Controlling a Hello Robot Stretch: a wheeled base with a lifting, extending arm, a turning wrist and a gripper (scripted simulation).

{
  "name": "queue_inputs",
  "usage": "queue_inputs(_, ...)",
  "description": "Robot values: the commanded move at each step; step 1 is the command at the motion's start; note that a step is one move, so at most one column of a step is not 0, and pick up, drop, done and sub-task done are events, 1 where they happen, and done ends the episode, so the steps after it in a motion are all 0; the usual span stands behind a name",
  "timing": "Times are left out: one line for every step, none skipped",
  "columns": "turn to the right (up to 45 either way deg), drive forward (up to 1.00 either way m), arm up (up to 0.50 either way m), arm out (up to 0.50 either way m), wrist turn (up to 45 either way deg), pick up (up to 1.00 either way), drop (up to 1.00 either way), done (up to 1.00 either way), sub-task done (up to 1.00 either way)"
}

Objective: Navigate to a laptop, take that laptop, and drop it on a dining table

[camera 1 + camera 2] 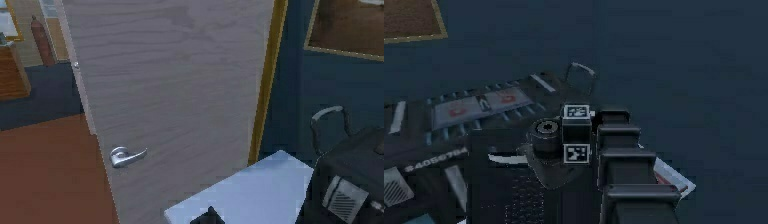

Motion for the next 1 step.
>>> queue_inputs(0.0,0.00,0.00,0.00,0.0,0.00,0.00,1.00,0.00)
